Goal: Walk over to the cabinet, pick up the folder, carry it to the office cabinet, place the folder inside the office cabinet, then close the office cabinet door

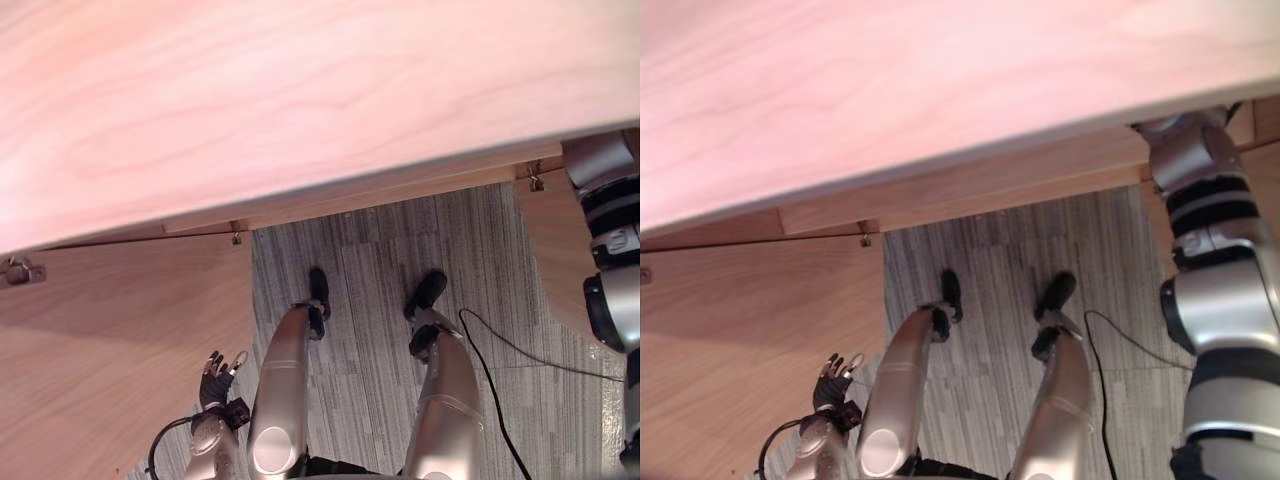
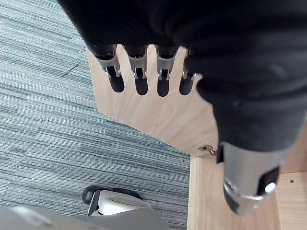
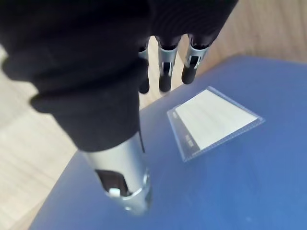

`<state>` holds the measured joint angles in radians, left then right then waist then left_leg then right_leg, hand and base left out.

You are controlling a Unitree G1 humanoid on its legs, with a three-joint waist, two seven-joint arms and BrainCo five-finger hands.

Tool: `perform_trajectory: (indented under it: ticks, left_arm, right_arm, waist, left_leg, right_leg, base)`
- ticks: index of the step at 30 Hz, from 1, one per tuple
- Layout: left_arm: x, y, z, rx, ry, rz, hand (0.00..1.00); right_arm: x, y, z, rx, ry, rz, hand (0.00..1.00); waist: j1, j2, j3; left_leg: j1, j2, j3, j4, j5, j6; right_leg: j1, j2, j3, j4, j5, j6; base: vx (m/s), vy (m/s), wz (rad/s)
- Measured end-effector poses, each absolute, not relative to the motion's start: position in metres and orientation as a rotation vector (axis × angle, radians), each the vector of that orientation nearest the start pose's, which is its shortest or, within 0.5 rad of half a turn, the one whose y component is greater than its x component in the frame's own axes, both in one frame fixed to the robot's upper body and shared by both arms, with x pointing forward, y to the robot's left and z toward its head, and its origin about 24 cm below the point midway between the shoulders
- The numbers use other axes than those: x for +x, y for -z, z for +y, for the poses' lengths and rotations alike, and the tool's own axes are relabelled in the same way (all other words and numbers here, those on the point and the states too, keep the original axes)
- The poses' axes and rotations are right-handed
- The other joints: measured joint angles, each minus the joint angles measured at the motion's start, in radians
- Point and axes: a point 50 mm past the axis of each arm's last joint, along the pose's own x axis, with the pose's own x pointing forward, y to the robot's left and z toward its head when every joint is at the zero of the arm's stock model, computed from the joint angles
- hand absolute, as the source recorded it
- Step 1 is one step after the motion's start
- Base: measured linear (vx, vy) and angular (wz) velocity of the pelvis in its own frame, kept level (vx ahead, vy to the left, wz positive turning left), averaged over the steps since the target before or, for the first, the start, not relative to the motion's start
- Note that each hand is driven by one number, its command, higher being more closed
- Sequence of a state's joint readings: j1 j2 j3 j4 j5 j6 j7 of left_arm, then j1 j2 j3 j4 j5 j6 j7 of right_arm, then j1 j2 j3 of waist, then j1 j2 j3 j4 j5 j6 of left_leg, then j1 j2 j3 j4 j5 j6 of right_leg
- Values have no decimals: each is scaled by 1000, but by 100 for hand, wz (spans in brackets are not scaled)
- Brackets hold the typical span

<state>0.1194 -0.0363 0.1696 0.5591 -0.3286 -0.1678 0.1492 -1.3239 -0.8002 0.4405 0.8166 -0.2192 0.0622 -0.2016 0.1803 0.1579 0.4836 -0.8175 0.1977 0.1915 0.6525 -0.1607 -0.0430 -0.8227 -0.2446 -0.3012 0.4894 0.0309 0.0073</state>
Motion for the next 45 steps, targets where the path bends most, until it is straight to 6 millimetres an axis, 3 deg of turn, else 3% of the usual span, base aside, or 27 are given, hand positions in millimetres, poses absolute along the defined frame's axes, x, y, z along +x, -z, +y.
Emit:
perform_trajectory:
  ticks: [3,9,14,18,22,24,29,30,37,42,45]
  left_arm:
    - [173,93,192,-361,-491,496,0]
    - [175,90,190,-376,-495,474,0]
    - [180,83,191,-387,-496,436,0]
    - [180,82,191,-387,-513,435,0]
    - [182,79,192,-377,-513,419,0]
    - [183,77,191,-371,-505,412,0]
    - [185,77,185,-327,-454,413,0]
    - [184,77,184,-323,-452,415,0]
    - [178,79,190,-289,-436,411,0]
    - [168,89,205,-220,-438,467,0]
    - [161,98,208,-200,-444,518,0]
  right_arm:
    - [385,-351,-244,-998,438,-479,0]
    - [389,-355,-206,-955,349,-558,0]
    - [375,-377,-182,-823,352,-719,0]
    - [349,-402,-165,-628,398,-898,0]
    - [314,-400,-150,-524,501,-1101,0]
    - [309,-389,-147,-515,537,-1126,0]
    - [320,-327,-148,-692,555,-1018,0]
    - [321,-323,-146,-710,545,-1011,0]
    - [333,-273,-116,-957,240,-973,0]
    - [362,-233,-140,-1184,130,-748,0]
    - [370,-226,-154,-1254,128,-670,0]
  waist:
    - [-3,0,0]
    - [-9,-2,1]
    - [-24,-3,10]
    - [-33,-5,12]
    - [-46,-11,15]
    - [-57,-12,16]
    - [-83,-18,19]
    - [-83,-18,19]
    - [-96,-31,15]
    - [-94,-31,15]
    - [-90,-32,15]
  left_leg:
    - [0,7,7,-1,0,0]
    - [-21,15,24,40,-14,0]
    - [-65,20,29,122,-45,7]
    - [-66,23,55,133,-52,18]
    - [-43,30,80,136,-55,15]
    - [-28,30,87,135,-59,15]
    - [34,29,103,122,-69,16]
    - [38,29,104,121,-69,16]
    - [54,31,98,99,-60,8]
    - [52,30,87,94,-60,8]
    - [49,29,88,91,-59,10]
  right_leg:
    - [-4,6,3,-2,0,0]
    - [-53,0,37,56,-12,-4]
    - [-114,-12,68,145,-35,-2]
    - [-135,-15,93,148,-33,1]
    - [-134,-9,120,150,-30,2]
    - [-124,-9,124,152,-28,3]
    - [-72,-9,131,142,-28,6]
    - [-69,-8,131,141,-29,6]
    - [-49,1,123,114,-27,7]
    - [-34,5,114,92,-16,10]
    - [-32,6,113,86,-9,13]
  base:
    - [46,14,-7]
    - [15,18,-9]
    - [-59,28,-5]
    - [-49,29,-12]
    - [8,27,-15]
    - [41,51,-10]
    - [37,49,-7]
    - [19,27,-4]
    - [5,13,-1]
    - [19,44,4]
    - [31,42,0]
